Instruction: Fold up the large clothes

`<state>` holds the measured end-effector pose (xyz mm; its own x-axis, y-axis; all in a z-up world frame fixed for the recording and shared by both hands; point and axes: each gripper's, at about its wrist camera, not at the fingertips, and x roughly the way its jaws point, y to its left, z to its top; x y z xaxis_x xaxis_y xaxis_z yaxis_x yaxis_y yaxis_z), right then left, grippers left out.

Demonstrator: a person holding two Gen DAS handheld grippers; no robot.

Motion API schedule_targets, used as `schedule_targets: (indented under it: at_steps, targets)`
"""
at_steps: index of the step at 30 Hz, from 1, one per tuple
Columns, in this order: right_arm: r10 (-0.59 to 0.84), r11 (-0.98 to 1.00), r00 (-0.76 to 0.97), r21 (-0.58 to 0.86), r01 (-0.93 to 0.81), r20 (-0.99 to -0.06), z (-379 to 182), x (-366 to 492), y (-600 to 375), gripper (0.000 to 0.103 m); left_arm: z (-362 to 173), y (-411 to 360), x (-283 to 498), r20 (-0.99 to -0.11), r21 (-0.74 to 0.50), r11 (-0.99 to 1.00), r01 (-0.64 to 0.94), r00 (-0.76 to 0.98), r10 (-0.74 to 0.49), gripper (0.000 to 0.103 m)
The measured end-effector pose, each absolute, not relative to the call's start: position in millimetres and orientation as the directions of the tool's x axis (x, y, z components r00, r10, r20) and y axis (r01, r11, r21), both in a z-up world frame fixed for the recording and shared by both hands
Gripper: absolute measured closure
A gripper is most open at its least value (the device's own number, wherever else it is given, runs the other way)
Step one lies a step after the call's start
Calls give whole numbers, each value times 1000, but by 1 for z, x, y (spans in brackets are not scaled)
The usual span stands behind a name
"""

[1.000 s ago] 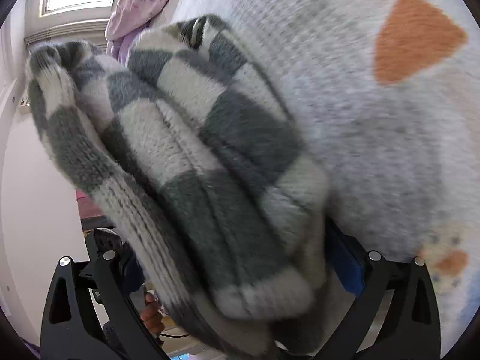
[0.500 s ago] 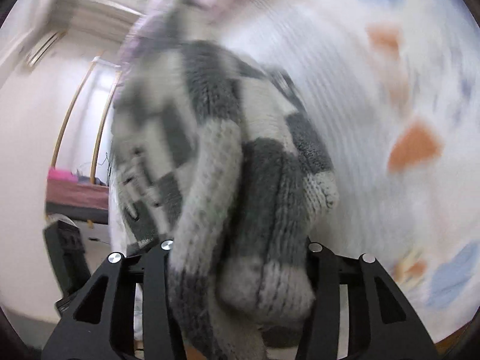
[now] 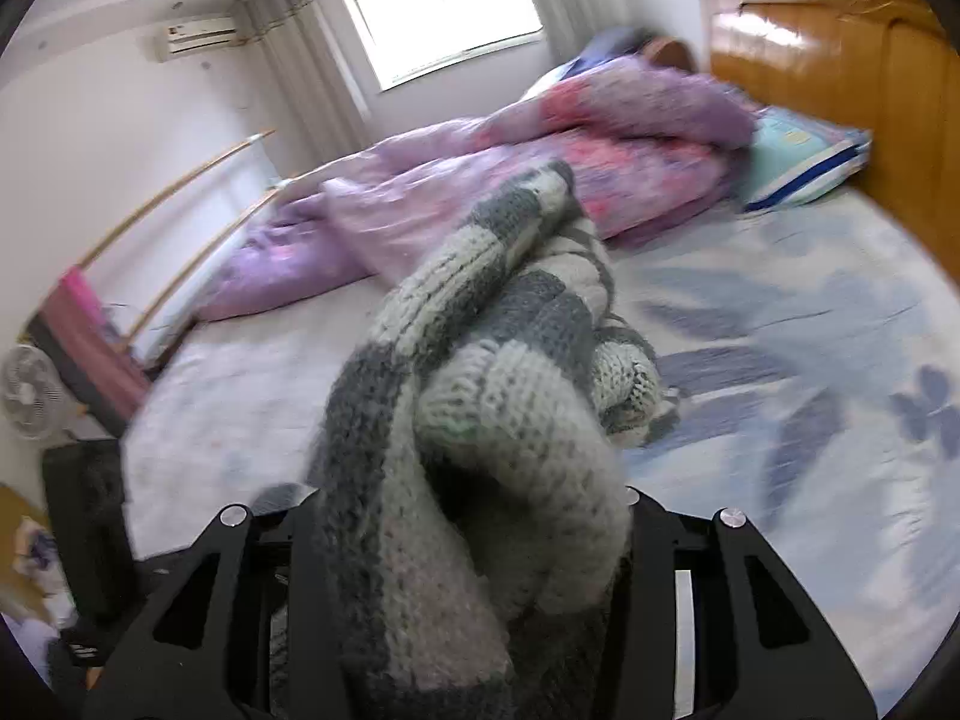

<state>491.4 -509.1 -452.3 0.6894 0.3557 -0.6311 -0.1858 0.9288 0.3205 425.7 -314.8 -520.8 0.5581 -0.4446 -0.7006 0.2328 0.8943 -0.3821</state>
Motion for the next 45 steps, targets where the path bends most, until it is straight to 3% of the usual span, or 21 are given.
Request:
schedule_targets:
  at_steps: [3, 6, 8, 9, 10, 11, 13, 18, 24, 32, 37, 45]
  targets:
    - [230, 955, 608, 297, 11, -760, -504, 501, -570, 59, -546, -358, 439, -777, -372, 901, 222, 456, -433, 66]
    - [131, 960, 393, 215, 178, -910, -581, 501, -607, 54, -584, -376, 431, -838, -381, 895, 232, 322, -440, 59]
    - [79, 963, 283, 147, 227, -956, -619, 489, -613, 48, -599, -383, 416, -871, -342, 903, 261, 274, -409, 57]
    - [45, 964, 259, 111, 243, -965, -632, 480, -614, 44, -605, -381, 405, -879, -310, 912, 270, 283, -383, 57]
    - [35, 961, 267, 106, 257, -963, -636, 472, -617, 30, -607, -376, 399, -876, -310, 912, 270, 291, -384, 48]
    - [38, 953, 282, 120, 278, -959, -639, 463, -624, 24, -609, -370, 396, -878, -308, 916, 257, 294, -378, 36]
    - [43, 946, 294, 134, 297, -955, -640, 452, -637, 24, -615, -351, 397, -883, -319, 928, 193, 294, -365, 33]
    - [-94, 964, 217, -34, 264, -972, -642, 424, -635, 24, -621, -325, 407, -902, -293, 945, 143, 285, -323, 31]
    - [-68, 931, 166, -2, 364, -984, -656, 385, -668, 24, -611, -292, 408, -910, -268, 954, 131, 290, -295, 27]
    - [-183, 955, 275, -104, 279, -944, -589, 383, -602, 26, -585, -269, 396, -905, -278, 952, 128, 298, -304, 21]
    - [-85, 975, 384, 3, 224, -920, -535, 379, -528, 26, -550, -258, 385, -895, -266, 949, 169, 323, -308, 14]
    - [10, 981, 475, 101, 166, -880, -461, 351, -411, 22, -466, -195, 343, -853, -215, 955, 203, 437, -285, 14]
